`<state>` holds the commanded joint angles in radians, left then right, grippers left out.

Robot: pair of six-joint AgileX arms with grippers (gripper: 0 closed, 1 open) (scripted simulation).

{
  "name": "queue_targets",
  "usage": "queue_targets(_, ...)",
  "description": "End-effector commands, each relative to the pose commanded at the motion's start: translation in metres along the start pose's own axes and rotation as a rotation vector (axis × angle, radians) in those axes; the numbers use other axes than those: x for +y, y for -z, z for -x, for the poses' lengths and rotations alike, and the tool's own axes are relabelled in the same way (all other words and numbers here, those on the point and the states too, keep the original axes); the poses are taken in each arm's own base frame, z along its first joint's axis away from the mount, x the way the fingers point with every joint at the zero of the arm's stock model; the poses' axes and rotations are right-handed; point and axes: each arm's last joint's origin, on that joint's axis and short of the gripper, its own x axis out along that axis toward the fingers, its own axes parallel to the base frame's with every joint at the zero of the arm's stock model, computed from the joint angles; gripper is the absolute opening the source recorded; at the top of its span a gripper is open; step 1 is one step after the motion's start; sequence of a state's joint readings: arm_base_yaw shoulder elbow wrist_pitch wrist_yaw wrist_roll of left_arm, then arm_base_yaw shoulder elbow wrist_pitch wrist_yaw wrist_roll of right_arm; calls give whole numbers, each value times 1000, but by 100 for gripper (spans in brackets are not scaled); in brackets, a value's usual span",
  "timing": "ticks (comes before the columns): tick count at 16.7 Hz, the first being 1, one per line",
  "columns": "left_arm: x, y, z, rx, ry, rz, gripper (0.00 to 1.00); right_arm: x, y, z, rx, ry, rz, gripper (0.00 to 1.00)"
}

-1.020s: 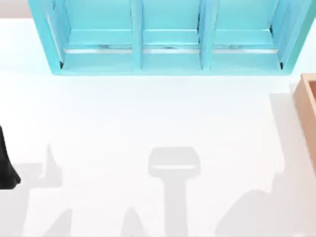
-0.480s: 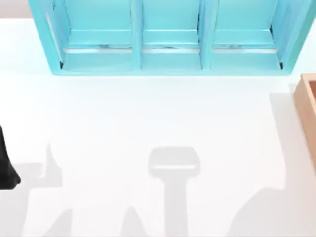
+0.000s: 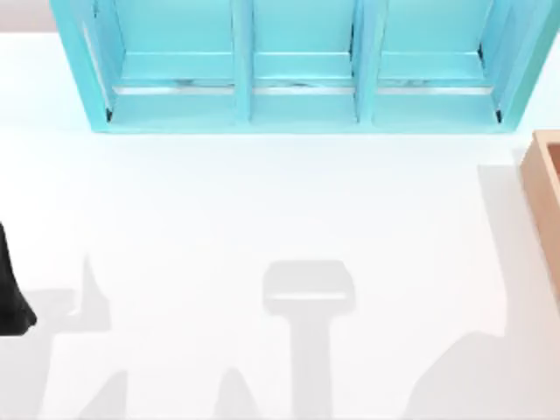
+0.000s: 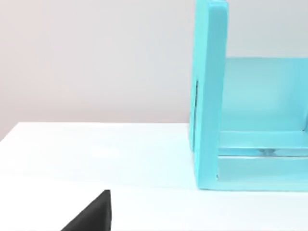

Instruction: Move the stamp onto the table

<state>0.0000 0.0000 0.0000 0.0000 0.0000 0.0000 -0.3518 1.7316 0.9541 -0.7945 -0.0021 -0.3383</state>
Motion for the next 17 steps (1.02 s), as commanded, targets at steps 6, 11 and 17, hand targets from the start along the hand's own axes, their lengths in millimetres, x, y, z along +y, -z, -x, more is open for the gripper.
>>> queue_targets(6, 0, 0, 0, 0, 0, 0, 100, 0, 0, 0, 0, 0, 0, 0)
queue_targets(11, 0, 0, 0, 0, 0, 0, 100, 0, 0, 0, 0, 0, 0, 0)
queue_targets(17, 0, 0, 0, 0, 0, 0, 100, 20, -7, 48, -71, 45, -21, 0)
